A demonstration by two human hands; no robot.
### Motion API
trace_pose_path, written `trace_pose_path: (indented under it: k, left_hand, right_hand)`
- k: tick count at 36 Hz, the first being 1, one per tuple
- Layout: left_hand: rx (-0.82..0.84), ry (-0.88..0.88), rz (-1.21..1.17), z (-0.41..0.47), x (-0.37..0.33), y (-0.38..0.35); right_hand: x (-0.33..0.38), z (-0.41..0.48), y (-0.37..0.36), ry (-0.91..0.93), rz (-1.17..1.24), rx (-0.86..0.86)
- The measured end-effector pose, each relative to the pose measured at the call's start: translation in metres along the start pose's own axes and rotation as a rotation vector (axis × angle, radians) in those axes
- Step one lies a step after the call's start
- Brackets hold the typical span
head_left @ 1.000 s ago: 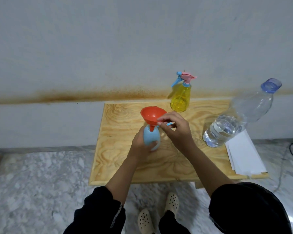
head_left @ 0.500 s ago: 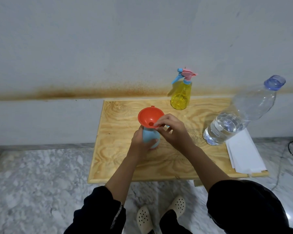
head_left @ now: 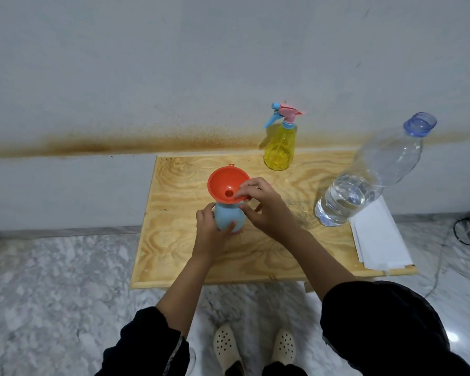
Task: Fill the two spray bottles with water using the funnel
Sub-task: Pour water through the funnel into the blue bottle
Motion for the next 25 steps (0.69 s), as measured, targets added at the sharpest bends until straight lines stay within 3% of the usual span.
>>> trace_pose_path:
  k: [6, 11, 15, 19, 25]
  left_hand:
    - [-0.082, 0.070, -0.066, -0.026, -0.017, -0.005]
    - [-0.014, 0.065, 0.065, -0.046, -0.039, -0.035]
    - [0.033, -0.076, 0.159, -0.034, -0.093, -0.061]
    - [0.037, -0.277, 0.106, -0.011, -0.170, -0.081]
    - [0.033, -0.529, 0.032, 0.009, -0.277, -0.102]
  right_hand:
    - [-0.008, -0.014, 0.023, 0.027, -0.030, -0.063]
    - [-0.035, -0.050, 0.058, -0.142, -0.108, -0.092]
    - [-0.072, -0.095, 0.094, -0.302, -0.184, -0.209]
    - [-0.109, -0.125, 0.128, -0.492, -0.326, -0.324]
    - [-0.138, -0.113, 0.161, -0.532, -0.293, -0.449]
Point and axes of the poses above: each hand's wrist, its own z-axis towards the middle knuckle, its own y-axis out of the back of the hand, x = y × z, the point moved 3 cm from there along z, towards the middle knuckle, and after that the axes turned 8 degrees about -y, right-handed, at the moved point
